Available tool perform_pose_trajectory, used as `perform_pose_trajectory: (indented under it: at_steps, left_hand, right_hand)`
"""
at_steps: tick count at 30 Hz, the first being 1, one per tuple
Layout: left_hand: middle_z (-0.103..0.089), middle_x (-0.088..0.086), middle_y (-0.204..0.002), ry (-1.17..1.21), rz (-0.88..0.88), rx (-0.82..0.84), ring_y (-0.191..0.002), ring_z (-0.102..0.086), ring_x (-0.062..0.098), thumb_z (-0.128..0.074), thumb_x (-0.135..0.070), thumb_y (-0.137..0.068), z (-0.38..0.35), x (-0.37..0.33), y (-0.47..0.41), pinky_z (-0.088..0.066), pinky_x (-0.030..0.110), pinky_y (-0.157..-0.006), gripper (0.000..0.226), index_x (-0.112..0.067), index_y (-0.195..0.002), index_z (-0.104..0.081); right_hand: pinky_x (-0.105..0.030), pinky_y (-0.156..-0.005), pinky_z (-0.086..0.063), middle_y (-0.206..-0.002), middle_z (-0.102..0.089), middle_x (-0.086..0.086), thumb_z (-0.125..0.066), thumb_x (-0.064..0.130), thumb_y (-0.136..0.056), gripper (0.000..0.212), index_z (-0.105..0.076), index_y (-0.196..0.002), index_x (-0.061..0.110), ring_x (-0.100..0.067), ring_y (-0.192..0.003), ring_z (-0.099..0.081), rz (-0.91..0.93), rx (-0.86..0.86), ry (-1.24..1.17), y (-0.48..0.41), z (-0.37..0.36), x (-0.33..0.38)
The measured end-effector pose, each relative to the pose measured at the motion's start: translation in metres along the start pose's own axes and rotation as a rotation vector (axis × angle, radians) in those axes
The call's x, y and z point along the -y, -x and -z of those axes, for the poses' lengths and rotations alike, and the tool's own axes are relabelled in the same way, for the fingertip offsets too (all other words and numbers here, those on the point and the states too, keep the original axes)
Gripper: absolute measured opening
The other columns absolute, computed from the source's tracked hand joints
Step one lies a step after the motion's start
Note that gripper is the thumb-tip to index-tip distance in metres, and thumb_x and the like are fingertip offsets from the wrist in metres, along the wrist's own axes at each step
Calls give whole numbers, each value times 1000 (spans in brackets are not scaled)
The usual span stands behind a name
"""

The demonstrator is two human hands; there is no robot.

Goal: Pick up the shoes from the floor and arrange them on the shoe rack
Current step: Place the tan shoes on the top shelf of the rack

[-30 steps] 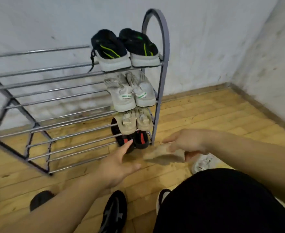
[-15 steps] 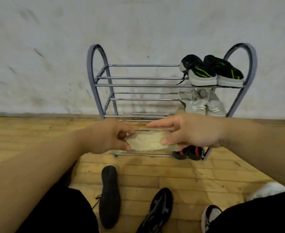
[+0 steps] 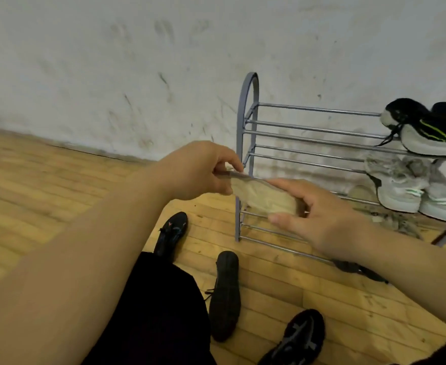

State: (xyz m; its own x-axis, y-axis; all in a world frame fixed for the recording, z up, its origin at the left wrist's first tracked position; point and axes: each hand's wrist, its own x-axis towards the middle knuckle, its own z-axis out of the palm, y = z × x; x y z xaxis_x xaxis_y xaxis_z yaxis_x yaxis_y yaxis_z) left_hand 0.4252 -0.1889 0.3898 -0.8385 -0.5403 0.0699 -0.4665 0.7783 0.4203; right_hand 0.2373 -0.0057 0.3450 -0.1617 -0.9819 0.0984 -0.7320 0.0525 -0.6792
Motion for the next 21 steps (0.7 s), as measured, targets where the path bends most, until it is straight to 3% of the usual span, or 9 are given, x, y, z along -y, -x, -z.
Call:
perform_pose_trajectory:
  at_steps: [4, 7, 9, 11, 13, 15, 18, 21]
  left_hand:
    - [-64, -11, -88, 116, 108, -217, -78, -60, 6, -86, -28, -83, 19, 39, 44, -44, 23, -69, 37, -40, -114, -70]
    - [-68, -2, -92, 338, 283, -349, -82, -66, 12, -88, -27, -80, 2, 93, 105, -55, 32, -79, 43, -43, -115, -68]
    - [-68, 6, -89, 458, 400, -415, -77, -65, 13, -89, -19, -80, -21, 129, 153, -55, 38, -77, 45, -41, -113, -68]
    - [-64, -4, -78, 540, 541, -471, -70, -62, 8, -90, -18, -78, -52, 162, 204, -53, 34, -71, 45, -42, -109, -68]
    - [-64, -13, -73, 589, 678, -507, -70, -64, 8, -92, -31, -72, -88, 187, 253, -54, 32, -72, 44, -47, -106, -69]
    - [-68, -11, -78, 606, 814, -490, -80, -68, 15, -90, -29, -77, -127, 206, 294, -54, 37, -79, 41, -47, -107, -67]
    - [-73, -4, -90, 662, 983, -482, -90, -71, 17, -89, -30, -79, -179, 222, 333, -57, 42, -87, 42, -45, -108, -64]
    - [-71, -3, -101, 678, 1111, -485, -99, -69, 17, -83, -36, -85, -216, 228, 345, -56, 35, -86, 37, -38, -117, -64]
  right_hand:
    - [-11, -93, -38, -129, -53, 27, -73, 48, -85, 56, -52, -136, 55, 6, -112, -51, 74, -2, -25, -30, -12, 51]
    - [-1, -85, -34, -126, -54, 26, -76, 46, -85, 56, -56, -137, 48, 8, -105, -51, 142, 168, 77, -69, -43, 103]
    - [-15, -92, -42, -133, -55, 17, -74, 48, -86, 58, -54, -141, 44, -4, -115, -53, 223, 317, 206, -89, -84, 137]
    - [-33, -98, -47, -136, -57, 10, -71, 46, -90, 56, -55, -142, 37, -15, -119, -54, 296, 472, 341, -99, -138, 165]
    - [-41, -97, -50, -133, -61, 1, -69, 41, -92, 48, -59, -137, 27, -22, -117, -57, 349, 607, 407, -99, -197, 178]
    - [-44, -93, -54, -130, -62, -4, -66, 36, -93, 45, -60, -136, 23, -27, -115, -60, 337, 719, 421, -88, -254, 171]
    - [-36, -87, -55, -129, -61, 2, -67, 34, -91, 49, -58, -139, 30, -23, -109, -61, 244, 823, 416, -69, -319, 143]
    - [-30, -73, -49, -125, -59, 2, -66, 27, -91, 42, -62, -133, 29, -23, -107, -61, 267, 847, 526, -73, -343, 125]
